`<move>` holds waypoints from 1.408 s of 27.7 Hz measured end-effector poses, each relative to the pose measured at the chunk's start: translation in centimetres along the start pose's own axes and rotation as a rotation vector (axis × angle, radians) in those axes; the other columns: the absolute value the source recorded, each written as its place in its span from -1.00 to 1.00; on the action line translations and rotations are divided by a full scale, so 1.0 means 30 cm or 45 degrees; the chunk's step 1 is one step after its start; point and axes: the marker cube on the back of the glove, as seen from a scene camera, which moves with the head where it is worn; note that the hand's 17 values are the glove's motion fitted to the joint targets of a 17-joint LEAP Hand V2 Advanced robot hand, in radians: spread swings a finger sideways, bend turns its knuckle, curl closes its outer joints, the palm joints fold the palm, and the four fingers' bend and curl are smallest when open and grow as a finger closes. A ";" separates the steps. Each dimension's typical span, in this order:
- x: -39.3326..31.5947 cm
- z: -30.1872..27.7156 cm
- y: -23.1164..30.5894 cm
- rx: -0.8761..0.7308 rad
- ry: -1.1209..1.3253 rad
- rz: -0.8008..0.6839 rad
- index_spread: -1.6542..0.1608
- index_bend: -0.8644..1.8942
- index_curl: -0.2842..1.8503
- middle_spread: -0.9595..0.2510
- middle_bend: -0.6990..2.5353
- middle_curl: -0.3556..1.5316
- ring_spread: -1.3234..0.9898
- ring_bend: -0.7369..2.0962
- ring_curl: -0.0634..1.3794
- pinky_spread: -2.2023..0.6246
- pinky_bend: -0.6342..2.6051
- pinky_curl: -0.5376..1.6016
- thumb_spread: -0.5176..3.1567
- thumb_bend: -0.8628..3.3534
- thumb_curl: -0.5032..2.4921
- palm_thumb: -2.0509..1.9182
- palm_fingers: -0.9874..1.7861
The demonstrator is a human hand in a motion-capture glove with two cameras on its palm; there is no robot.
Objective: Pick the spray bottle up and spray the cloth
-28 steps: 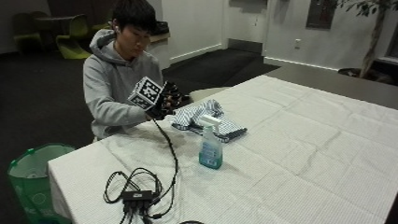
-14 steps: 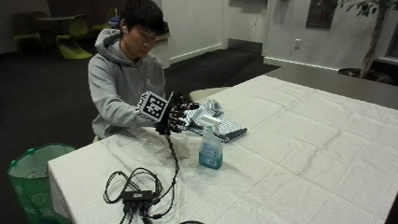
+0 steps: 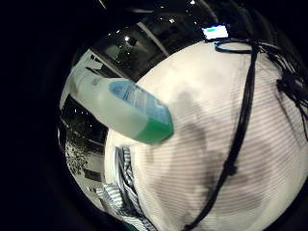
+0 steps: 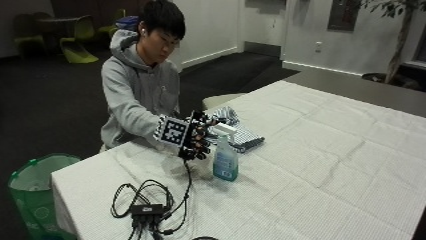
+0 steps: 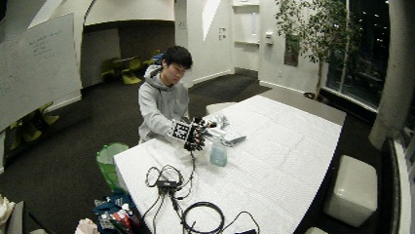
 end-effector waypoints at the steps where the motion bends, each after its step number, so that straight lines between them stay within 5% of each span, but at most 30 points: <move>1: 0.003 0.012 -0.006 -0.001 -0.016 0.025 0.50 -0.30 -0.62 0.64 -0.40 -0.27 0.21 -0.19 -0.55 0.74 -0.24 -0.18 -0.15 -0.60 -0.41 0.37 -0.30; 39: 0.032 0.221 -0.226 0.151 -0.332 0.197 0.55 -0.28 -0.55 0.51 -0.36 -0.22 0.12 -0.05 -0.44 0.68 -0.31 -0.19 -0.17 -0.60 -0.39 0.40 0.12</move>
